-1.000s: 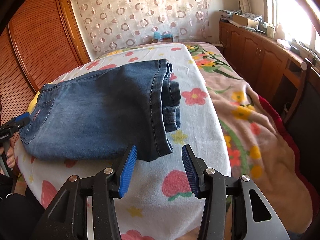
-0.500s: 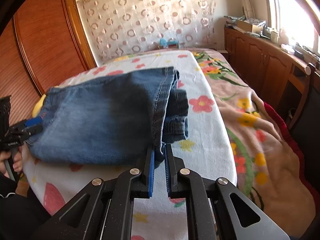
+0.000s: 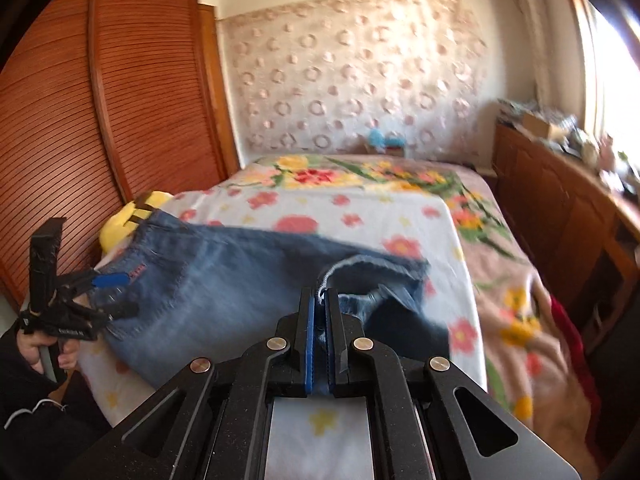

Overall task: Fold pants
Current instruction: 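Grasp the leg hem with the right gripper and fold it toward the waistband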

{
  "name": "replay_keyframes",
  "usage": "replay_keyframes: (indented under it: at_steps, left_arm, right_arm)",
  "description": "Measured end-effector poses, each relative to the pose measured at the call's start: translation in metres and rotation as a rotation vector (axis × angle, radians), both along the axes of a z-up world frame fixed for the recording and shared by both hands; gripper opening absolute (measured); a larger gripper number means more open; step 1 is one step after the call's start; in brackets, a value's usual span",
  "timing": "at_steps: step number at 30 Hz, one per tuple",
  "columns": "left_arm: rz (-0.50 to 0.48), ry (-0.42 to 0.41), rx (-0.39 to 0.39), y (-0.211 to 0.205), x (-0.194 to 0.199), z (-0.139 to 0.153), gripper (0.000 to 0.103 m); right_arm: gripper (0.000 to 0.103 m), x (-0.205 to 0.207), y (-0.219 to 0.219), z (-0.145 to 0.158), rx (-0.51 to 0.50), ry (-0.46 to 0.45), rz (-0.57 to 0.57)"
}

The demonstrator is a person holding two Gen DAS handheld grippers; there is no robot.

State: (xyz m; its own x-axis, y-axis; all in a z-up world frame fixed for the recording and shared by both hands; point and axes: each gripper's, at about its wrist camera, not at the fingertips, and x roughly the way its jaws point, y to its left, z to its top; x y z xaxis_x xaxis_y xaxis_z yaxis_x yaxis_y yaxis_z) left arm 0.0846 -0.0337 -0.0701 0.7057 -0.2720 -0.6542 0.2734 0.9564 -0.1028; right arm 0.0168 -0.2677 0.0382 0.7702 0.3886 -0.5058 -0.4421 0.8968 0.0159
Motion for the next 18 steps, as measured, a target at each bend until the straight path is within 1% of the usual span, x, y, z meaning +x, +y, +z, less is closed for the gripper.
replay_keyframes:
  at_steps: [2,9,15,17,18]
  left_arm:
    - [0.013,-0.008,-0.002,0.004,-0.002,0.003,0.085]
    - [0.067,-0.024,-0.019,0.029,-0.004,0.006,0.085]
    - [0.119,-0.023,-0.035,0.054,-0.011,0.003,0.085]
    - [0.134,-0.02,-0.037,0.06,-0.013,0.001,0.085]
    - [0.138,-0.019,-0.037,0.063,-0.013,0.001,0.085]
  right_arm:
    - [0.004,0.005,0.017,0.008,-0.001,-0.02,0.044]
    - [0.004,0.027,0.074,0.02,-0.03,-0.055,0.186]
    - [0.004,0.044,0.115,0.024,-0.004,-0.036,0.298]
    - [0.004,0.048,0.124,0.021,0.002,-0.021,0.336]
    - [0.004,0.052,0.121,0.019,-0.003,-0.016,0.34]
